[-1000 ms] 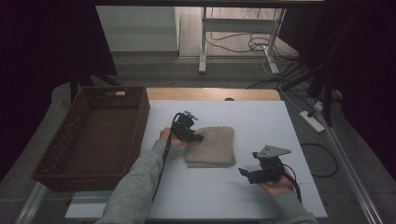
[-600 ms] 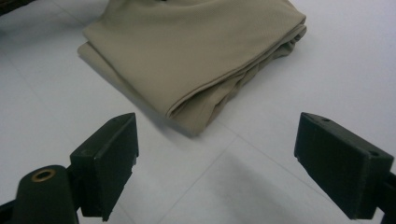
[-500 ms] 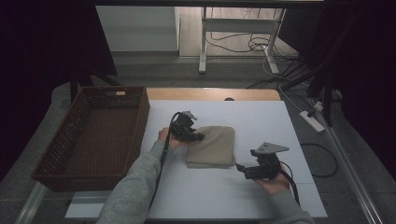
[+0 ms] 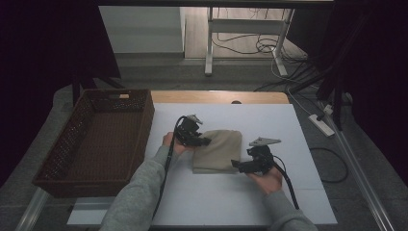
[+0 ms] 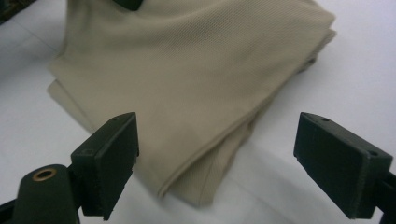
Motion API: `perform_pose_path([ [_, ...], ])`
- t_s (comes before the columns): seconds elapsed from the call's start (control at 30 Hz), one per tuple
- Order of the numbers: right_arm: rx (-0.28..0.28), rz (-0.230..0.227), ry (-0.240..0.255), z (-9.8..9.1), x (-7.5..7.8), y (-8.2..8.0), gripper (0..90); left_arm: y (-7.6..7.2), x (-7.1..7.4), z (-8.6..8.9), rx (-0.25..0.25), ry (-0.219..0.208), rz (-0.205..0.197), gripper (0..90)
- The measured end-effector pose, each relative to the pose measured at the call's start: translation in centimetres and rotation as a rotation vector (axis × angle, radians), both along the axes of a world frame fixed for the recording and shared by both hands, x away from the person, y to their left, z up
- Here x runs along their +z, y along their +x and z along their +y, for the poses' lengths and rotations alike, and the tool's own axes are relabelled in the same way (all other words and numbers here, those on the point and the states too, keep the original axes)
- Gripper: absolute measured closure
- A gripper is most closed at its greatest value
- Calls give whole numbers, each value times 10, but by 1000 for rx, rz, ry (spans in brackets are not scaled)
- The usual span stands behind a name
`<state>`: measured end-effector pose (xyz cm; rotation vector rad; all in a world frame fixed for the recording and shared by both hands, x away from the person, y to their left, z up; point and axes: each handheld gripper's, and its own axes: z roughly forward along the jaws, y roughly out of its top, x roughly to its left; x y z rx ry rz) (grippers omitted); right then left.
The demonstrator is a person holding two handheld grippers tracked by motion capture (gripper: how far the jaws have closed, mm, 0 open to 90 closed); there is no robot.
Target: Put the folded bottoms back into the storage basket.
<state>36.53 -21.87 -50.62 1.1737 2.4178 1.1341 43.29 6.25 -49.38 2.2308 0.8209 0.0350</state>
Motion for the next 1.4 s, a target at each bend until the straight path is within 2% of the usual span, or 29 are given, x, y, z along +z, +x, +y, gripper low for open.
perform_pose_path([
  [0.13, -12, 52, -27, 8, -8, 9, 142, 0, -1, 0, 3, -2, 2, 660],
  [0.27, -22, 105, -22, 11, -14, 11, 151, 0, -1, 1, 3, -6, 1, 659],
  [0.4, -27, 113, -21, 12, -14, 10, 197, -2, -1, 1, 5, -9, -2, 659],
  [0.5, -24, 114, -19, 14, -13, 8, 282, -3, -1, 2, 5, -11, -5, 659],
  [0.63, -3, 128, -5, 15, -13, 6, 438, -4, -1, 2, 7, -13, -5, 659],
  [0.8, 12, 193, 74, 13, -15, 9, 639, -5, -1, 2, 7, -16, -7, 659],
  [0.87, 19, 211, 94, 13, -16, 10, 681, -6, -1, 2, 4, -14, -10, 659],
  [1.0, 34, 207, 96, 13, -15, 10, 722, -7, 1, 2, 2, -12, -18, 659],
  [1.13, 48, 184, 92, 13, -14, 8, 746, -9, 4, 2, -2, -17, -26, 659],
  [1.4, 80, 145, 88, 13, -12, 6, 762, -12, 9, 3, -7, -34, -33, 661],
])
